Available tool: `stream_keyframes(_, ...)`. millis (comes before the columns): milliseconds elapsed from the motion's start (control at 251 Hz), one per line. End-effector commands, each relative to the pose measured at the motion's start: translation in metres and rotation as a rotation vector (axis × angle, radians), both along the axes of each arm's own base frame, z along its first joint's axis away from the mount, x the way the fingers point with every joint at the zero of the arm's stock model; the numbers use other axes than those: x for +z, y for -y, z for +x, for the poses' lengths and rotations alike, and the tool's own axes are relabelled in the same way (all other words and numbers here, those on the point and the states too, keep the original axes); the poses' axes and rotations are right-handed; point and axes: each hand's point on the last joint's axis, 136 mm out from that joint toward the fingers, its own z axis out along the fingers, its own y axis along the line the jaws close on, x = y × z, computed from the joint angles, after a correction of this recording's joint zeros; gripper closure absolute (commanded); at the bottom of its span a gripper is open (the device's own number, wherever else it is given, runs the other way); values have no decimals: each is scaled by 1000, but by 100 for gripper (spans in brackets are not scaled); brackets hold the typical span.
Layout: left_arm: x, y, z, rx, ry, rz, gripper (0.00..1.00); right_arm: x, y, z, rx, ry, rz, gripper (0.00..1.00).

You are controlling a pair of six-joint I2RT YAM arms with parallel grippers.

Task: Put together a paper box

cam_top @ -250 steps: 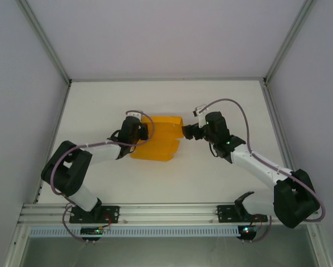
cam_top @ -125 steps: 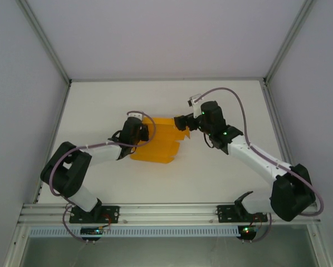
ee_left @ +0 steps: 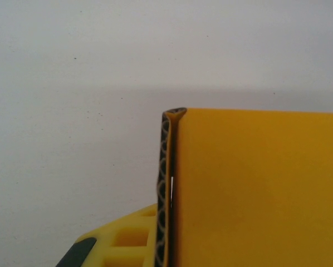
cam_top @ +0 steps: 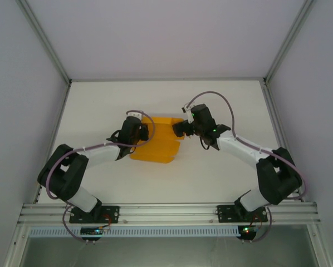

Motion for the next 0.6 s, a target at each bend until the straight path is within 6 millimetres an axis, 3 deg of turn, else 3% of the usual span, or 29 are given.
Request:
stream_keyframes(0,22,16,1,-48,43,-53,100,33,-27,16,57,124,96,1)
stream_keyframes(156,22,17,0,-36,41,-53,100,49,-24,32,-75,205,163,1)
stream_keyframes(303,23,12,1,9,37,-57,100,50,-11,31,-206,234,147,1)
stream_keyframes(427,23,2,5,77,37,-47,100,35,-1,14,-202,152,77,1)
stream_keyframes(599,24,-4,10,93,31,-21,100,-5,27,-18,-205,-3,-71,1)
